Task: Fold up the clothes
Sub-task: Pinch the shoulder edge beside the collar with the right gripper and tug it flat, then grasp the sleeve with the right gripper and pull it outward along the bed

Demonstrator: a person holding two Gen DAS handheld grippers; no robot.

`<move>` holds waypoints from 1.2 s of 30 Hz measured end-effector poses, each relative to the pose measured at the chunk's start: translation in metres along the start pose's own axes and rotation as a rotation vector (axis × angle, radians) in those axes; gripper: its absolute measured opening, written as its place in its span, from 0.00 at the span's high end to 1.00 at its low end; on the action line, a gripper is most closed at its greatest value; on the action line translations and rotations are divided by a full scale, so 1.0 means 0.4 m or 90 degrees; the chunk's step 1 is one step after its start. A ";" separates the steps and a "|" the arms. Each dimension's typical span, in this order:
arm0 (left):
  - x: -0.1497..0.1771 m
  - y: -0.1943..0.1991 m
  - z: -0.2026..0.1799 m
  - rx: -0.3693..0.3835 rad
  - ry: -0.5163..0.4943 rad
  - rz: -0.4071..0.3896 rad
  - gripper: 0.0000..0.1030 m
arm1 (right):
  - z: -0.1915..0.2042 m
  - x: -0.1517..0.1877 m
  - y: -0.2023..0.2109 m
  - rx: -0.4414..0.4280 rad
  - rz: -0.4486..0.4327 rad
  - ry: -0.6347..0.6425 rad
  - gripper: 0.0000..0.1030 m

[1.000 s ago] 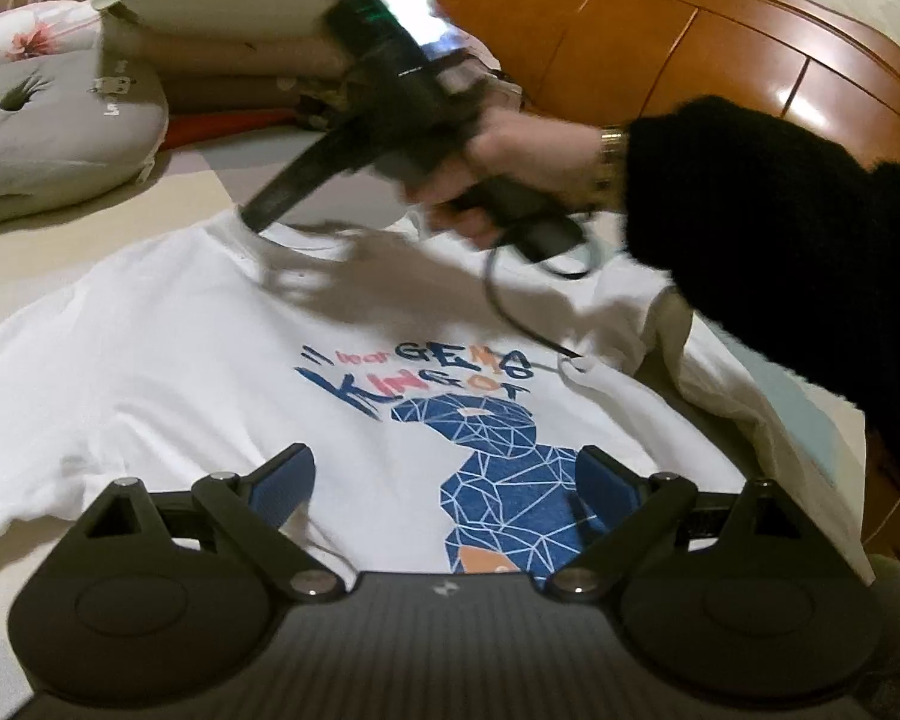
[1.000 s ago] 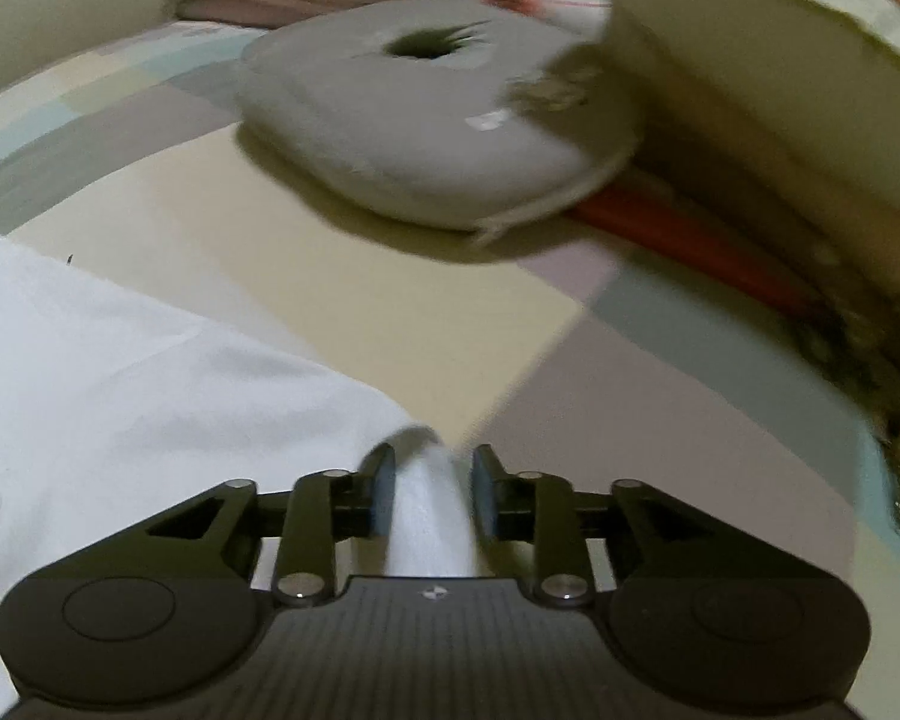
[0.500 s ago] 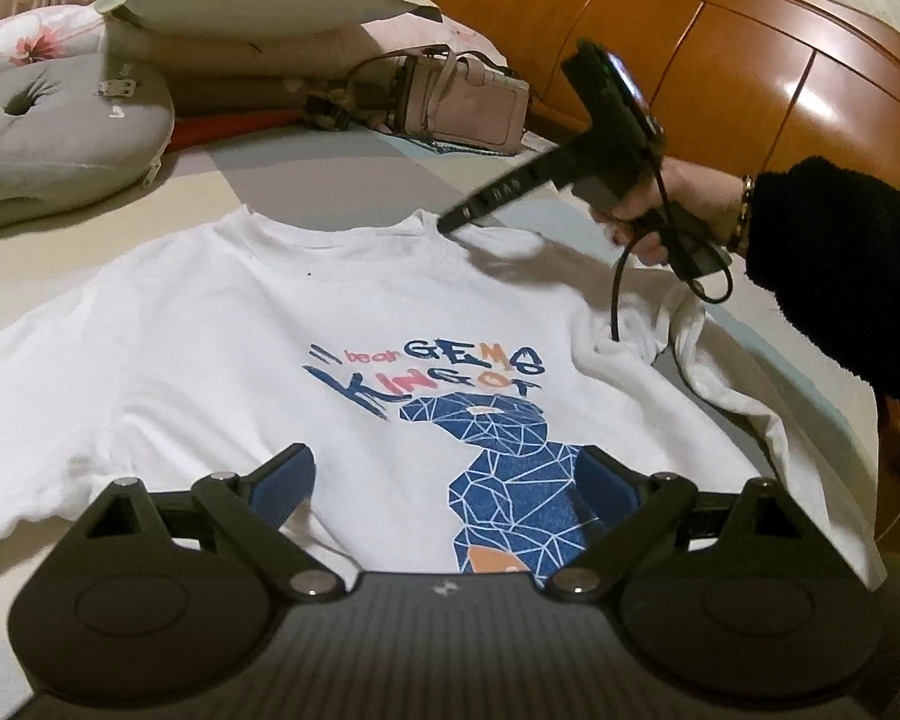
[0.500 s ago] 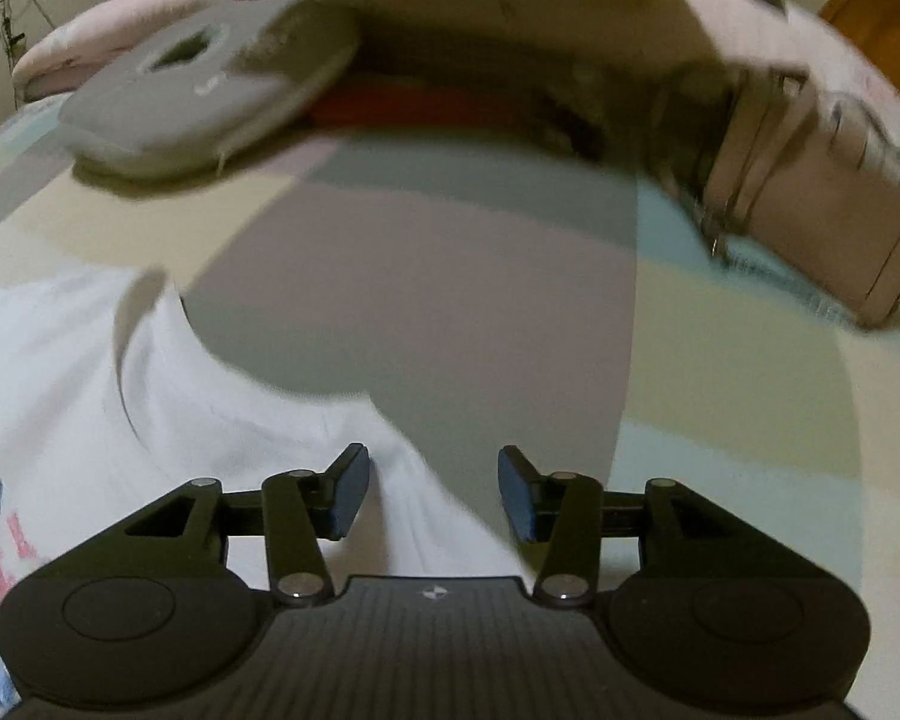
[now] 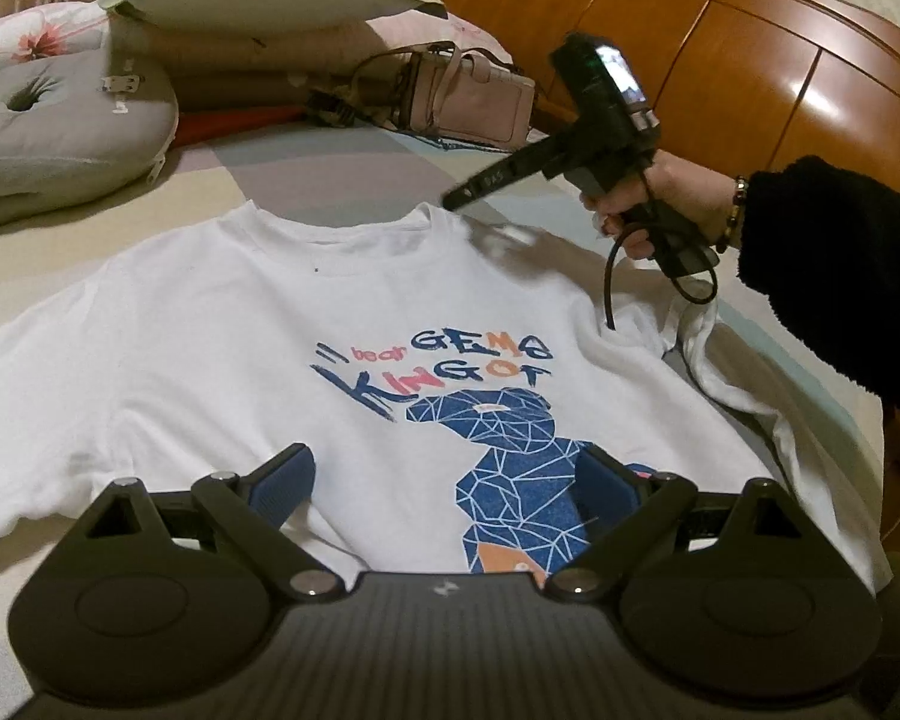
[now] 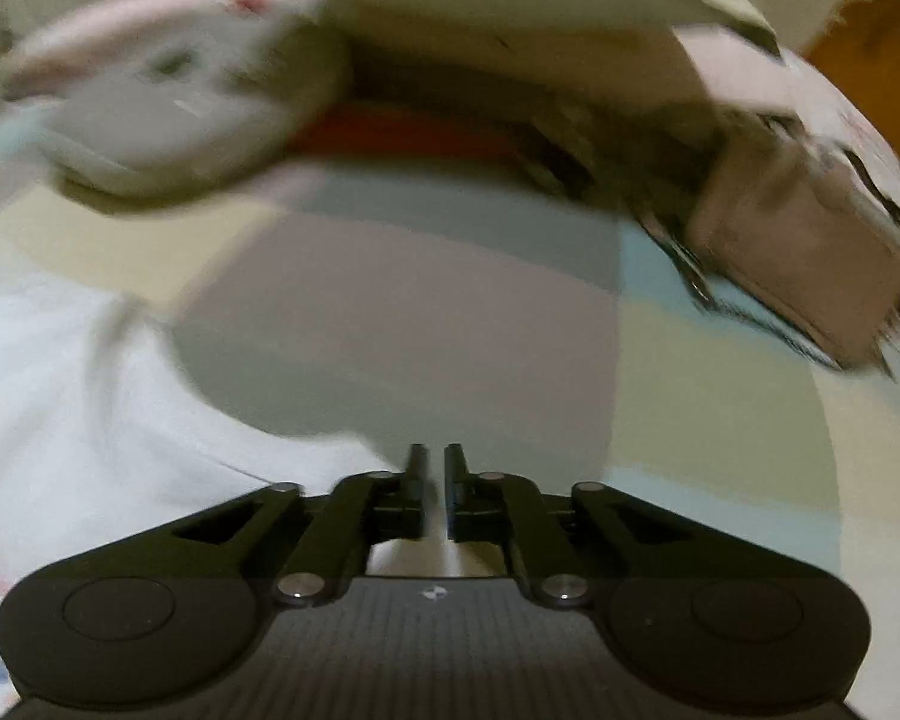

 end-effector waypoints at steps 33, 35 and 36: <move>0.002 -0.008 -0.013 -0.002 -0.007 0.008 0.09 | 0.125 -0.002 -0.026 -0.085 0.065 -0.009 0.52; 0.002 -0.009 -0.013 -0.002 -0.007 0.008 0.09 | 0.134 0.007 -0.058 -0.065 0.080 -0.006 0.48; 0.003 -0.009 -0.011 -0.002 -0.005 0.009 0.09 | 0.126 -0.003 -0.050 -0.056 0.076 -0.014 0.49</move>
Point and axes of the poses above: each gripper's, at about its wrist camera, not at the fingertips, and y roughly against the way its jaws point, z to its left, x to its underside, the point moved 2 cm from there along -y, roughly the way its jaws point, and after that the axes turned 9 degrees about -z, right-handed, at the moved point
